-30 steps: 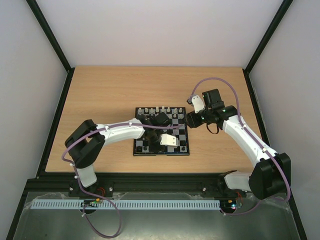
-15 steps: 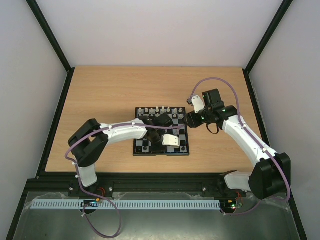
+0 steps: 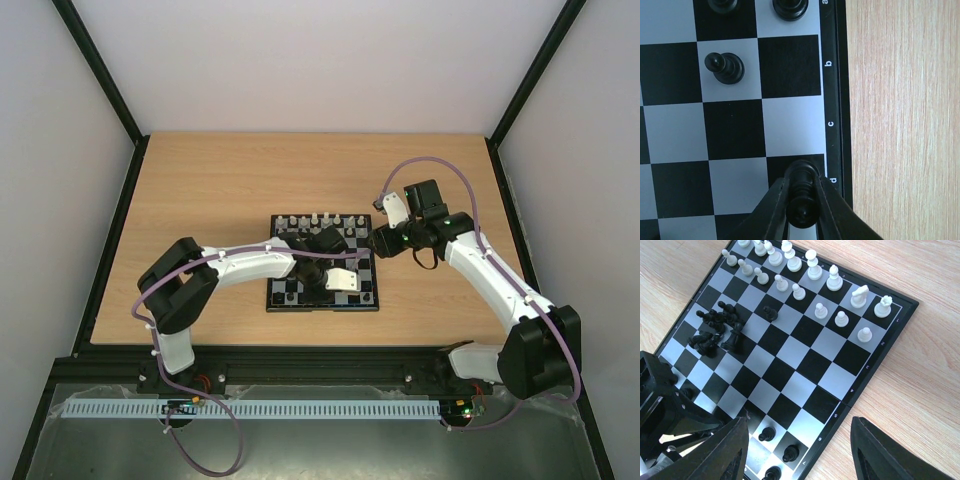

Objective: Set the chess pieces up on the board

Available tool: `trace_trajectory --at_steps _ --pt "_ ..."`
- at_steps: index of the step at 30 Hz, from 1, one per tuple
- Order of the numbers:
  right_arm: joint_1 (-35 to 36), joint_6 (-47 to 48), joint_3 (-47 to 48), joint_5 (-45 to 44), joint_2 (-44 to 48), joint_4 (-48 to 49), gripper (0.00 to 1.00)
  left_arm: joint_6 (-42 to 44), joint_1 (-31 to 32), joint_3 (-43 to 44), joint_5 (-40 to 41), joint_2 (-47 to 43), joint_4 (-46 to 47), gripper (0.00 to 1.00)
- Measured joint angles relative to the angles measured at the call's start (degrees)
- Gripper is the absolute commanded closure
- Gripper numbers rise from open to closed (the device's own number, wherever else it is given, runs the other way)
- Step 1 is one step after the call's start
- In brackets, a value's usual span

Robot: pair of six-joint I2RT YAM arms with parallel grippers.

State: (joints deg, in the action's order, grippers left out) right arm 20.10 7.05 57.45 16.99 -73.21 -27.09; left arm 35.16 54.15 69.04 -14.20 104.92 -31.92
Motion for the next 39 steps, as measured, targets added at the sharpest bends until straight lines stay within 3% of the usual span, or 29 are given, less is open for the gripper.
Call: trace_trajectory --at_steps 16,39 --pt "0.0 0.0 -0.02 0.59 0.0 0.0 0.43 -0.22 -0.48 -1.6 0.15 -1.46 -0.66 0.86" --pt "0.0 -0.02 -0.02 1.03 -0.02 0.0 0.43 -1.36 -0.55 -1.62 0.31 -1.53 -0.66 0.79"
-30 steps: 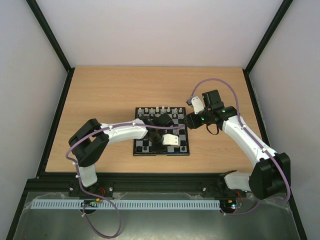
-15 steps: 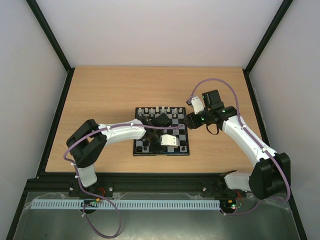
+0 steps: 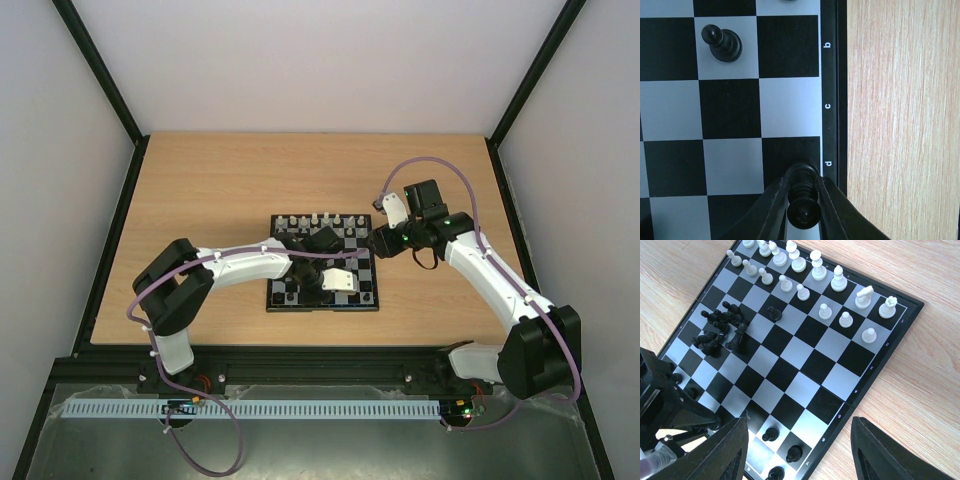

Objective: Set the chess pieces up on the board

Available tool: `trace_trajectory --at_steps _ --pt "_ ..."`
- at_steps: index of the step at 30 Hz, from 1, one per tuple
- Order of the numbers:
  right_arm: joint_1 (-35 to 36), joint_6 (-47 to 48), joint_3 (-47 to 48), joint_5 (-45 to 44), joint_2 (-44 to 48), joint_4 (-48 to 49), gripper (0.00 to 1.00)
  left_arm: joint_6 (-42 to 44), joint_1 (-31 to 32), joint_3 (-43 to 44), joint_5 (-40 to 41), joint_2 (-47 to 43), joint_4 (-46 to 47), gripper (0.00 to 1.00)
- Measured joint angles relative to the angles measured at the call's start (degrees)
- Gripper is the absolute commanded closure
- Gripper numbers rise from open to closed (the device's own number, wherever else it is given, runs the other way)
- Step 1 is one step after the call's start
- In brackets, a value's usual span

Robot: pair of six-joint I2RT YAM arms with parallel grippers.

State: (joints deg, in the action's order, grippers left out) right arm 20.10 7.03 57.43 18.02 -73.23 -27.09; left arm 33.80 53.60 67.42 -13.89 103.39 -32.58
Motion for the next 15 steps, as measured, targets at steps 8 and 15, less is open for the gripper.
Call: trace_trajectory --at_steps 8,15 --pt "0.0 0.02 0.0 0.0 0.0 0.0 0.43 -0.9 -0.59 0.15 -0.59 -0.02 0.02 0.66" --pt "0.0 0.04 0.07 0.02 -0.85 0.0 0.43 0.15 -4.81 1.92 -4.59 -5.14 -2.56 0.49"
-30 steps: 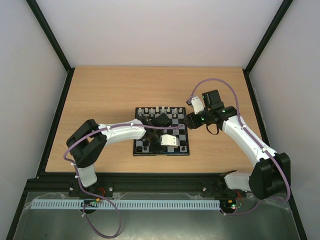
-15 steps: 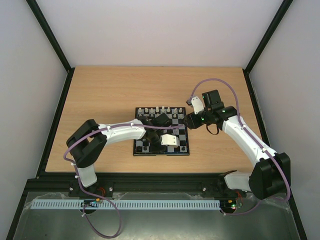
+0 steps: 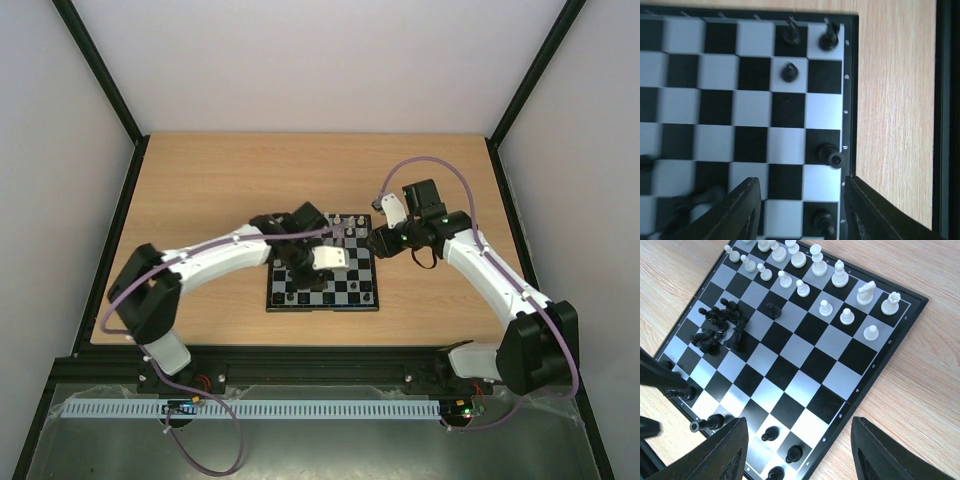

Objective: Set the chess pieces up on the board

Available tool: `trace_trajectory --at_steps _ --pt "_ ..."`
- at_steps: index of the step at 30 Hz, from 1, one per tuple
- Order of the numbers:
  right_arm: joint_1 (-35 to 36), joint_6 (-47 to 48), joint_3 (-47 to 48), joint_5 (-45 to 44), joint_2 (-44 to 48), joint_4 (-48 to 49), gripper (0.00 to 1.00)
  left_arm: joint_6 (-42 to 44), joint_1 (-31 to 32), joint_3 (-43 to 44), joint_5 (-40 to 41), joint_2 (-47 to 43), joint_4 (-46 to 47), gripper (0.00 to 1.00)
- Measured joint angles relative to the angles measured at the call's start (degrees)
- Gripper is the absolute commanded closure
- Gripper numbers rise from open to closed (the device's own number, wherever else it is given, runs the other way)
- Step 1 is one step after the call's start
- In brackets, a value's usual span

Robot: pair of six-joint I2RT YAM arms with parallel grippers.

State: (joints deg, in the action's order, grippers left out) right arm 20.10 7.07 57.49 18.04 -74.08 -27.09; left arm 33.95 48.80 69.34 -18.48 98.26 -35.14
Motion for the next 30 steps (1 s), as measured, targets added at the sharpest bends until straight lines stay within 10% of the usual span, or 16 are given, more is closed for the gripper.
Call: trace_trajectory --at_steps 3,6,19,30 --pt "0.0 0.22 0.48 0.79 -0.76 -0.04 0.43 0.02 -3.85 1.11 -2.62 -5.4 -1.03 0.4" --pt "0.0 0.55 2.01 2.1 -1.84 -0.04 0.43 -1.73 -9.22 2.71 -5.6 -10.45 -1.18 0.02" --pt "11.87 1.7 14.53 -0.55 -19.63 0.52 0.52 -36.61 -34.27 -11.02 -8.72 -18.97 15.61 0.01" --pt "22.58 -2.93 23.8 -9.94 -34.97 0.92 0.52 -42.4 -42.91 -19.26 -9.53 -25.59 18.01 0.01"
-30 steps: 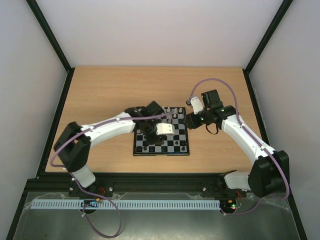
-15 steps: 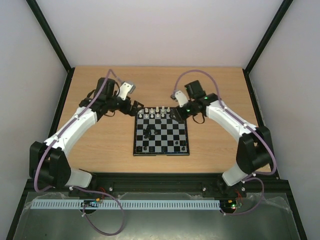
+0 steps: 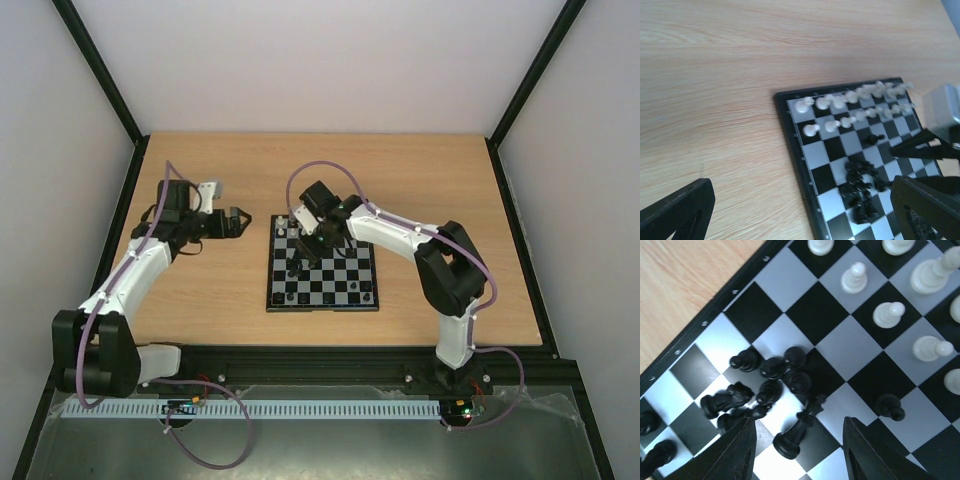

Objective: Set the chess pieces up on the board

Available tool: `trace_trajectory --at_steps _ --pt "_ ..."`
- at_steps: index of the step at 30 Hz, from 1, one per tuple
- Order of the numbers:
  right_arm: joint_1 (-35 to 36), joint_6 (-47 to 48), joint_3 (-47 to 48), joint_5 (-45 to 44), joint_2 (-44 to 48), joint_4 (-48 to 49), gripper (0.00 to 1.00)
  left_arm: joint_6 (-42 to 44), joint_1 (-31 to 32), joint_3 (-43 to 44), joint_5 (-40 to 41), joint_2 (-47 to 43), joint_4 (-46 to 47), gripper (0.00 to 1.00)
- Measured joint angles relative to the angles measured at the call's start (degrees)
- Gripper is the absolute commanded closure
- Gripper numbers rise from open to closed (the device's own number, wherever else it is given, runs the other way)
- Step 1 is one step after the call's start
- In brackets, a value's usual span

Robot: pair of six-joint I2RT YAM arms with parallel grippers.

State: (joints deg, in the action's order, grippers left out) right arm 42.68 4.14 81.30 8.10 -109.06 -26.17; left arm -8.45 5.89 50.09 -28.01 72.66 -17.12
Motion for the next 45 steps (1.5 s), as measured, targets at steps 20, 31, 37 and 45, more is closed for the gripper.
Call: trace_trajectory --at_steps 20,31,37,45 --pt "0.11 -5.2 -0.87 -1.14 -3.58 0.15 0.52 -7.67 -10.51 -5.49 -9.2 -0.72 4.85 0.14" --pt "0.2 -6.12 -2.23 -2.86 -3.96 0.9 0.6 -8.24 -10.58 -6.19 -10.45 -1.55 6.05 0.17" --pt "0.22 -5.44 -2.86 -4.24 -3.69 1.42 0.61 -8.74 -10.58 -6.45 -10.58 -1.55 6.25 0.16" --pt "0.22 -3.91 -4.22 -5.46 -2.75 1.86 0.62 -9.35 -10.58 -6.82 -10.62 -1.55 7.28 0.16"
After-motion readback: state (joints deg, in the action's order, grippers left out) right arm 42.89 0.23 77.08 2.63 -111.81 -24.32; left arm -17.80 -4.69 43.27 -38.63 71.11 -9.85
